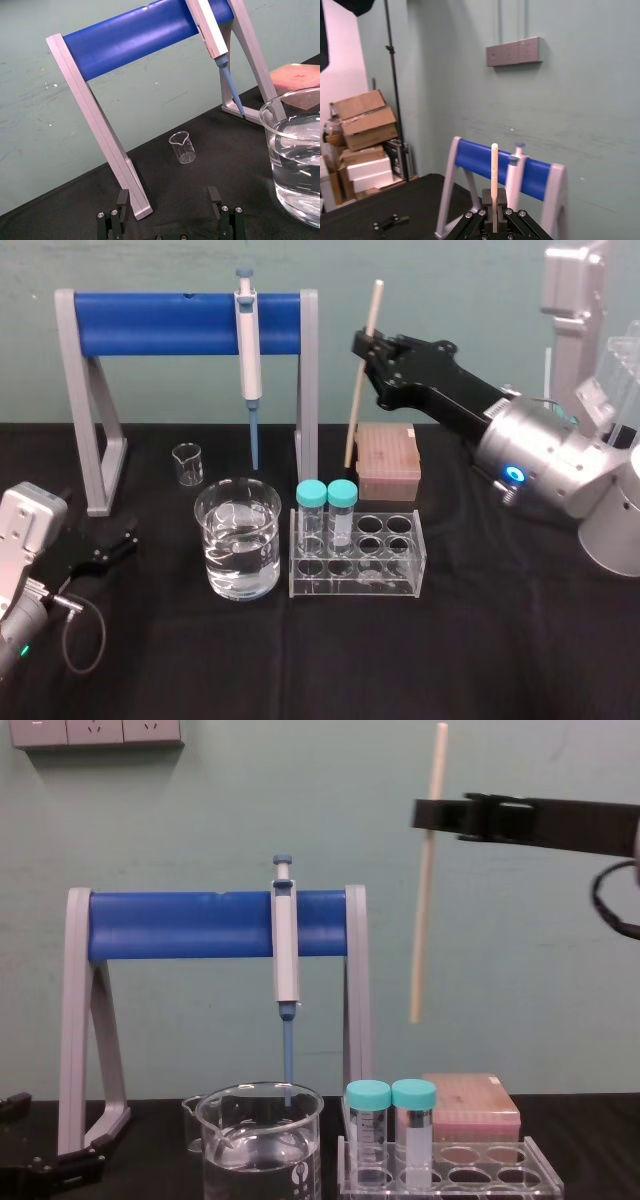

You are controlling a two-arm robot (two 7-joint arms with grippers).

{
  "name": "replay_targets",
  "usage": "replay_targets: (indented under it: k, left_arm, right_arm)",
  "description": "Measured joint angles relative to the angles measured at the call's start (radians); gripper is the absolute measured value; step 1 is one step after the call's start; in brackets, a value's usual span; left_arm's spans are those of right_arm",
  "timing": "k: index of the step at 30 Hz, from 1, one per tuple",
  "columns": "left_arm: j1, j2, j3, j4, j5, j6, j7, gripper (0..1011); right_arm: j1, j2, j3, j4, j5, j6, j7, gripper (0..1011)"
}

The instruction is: Hold the thermometer with one hand and immerse one end into the beaker, then reinsert it into the test tube rack.

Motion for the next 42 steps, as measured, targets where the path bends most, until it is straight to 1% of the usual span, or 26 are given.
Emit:
replay_targets:
  k: [1,4,5,8,10,13,17,20,24,26,29,33,34,37,39,42]
  left_arm:
    - [0.000,0.000,0.000,0.000,0.000,0.000,0.000,1004]
    - [0.000,0.000,0.000,0.000,0.000,0.000,0.000,1004]
    - [0.000,0.000,0.000,0.000,0.000,0.000,0.000,1004]
    - [0.000,0.000,0.000,0.000,0.000,0.000,0.000,1004]
    - [0.000,0.000,0.000,0.000,0.000,0.000,0.000,1004]
    - [0.000,0.000,0.000,0.000,0.000,0.000,0.000,1004]
    - [0.000,0.000,0.000,0.000,0.000,0.000,0.000,1004]
    - [0.000,0.000,0.000,0.000,0.000,0.000,0.000,1004]
    - [0.000,0.000,0.000,0.000,0.000,0.000,0.000,1004]
    - [0.000,0.000,0.000,0.000,0.000,0.000,0.000,1004]
    - [0.000,0.000,0.000,0.000,0.000,0.000,0.000,1004]
    - [0.000,0.000,0.000,0.000,0.000,0.000,0.000,1004]
    - [0.000,0.000,0.000,0.000,0.000,0.000,0.000,1004]
    - [0.000,0.000,0.000,0.000,0.000,0.000,0.000,1004]
    - [0.000,0.000,0.000,0.000,0.000,0.000,0.000,1004]
    - [0.000,0.000,0.000,0.000,0.000,0.000,0.000,1004]
  right_arm:
    - [0.015,-0.007,-0.014,0.008,0.002,0.005,0.001,55]
    - [0.034,-0.016,-0.034,0.021,0.006,0.010,0.002,55]
    - [0.047,-0.023,-0.047,0.032,0.008,0.014,0.003,55]
    - [0.064,-0.032,-0.069,0.052,0.008,0.013,0.009,55]
    - [0.086,-0.046,-0.097,0.084,0.008,0.004,0.015,55]
    - [0.109,-0.064,-0.121,0.122,0.008,-0.007,0.018,55]
    - [0.131,-0.083,-0.141,0.159,0.013,-0.016,0.020,55]
    - [0.156,-0.103,-0.164,0.196,0.019,-0.028,0.025,55]
    - [0.172,-0.115,-0.183,0.220,0.022,-0.036,0.029,55]
    - [0.183,-0.123,-0.200,0.241,0.022,-0.039,0.031,56]
    - [0.202,-0.139,-0.228,0.279,0.017,-0.043,0.030,55]
    - [0.216,-0.152,-0.249,0.314,0.007,-0.053,0.030,55]
    - [0.225,-0.160,-0.257,0.335,0.005,-0.055,0.030,55]
    - [0.241,-0.176,-0.268,0.377,-0.001,-0.062,0.030,55]
    - [0.246,-0.181,-0.273,0.393,-0.004,-0.067,0.031,55]
    - [0.254,-0.194,-0.282,0.428,-0.016,-0.085,0.034,55]
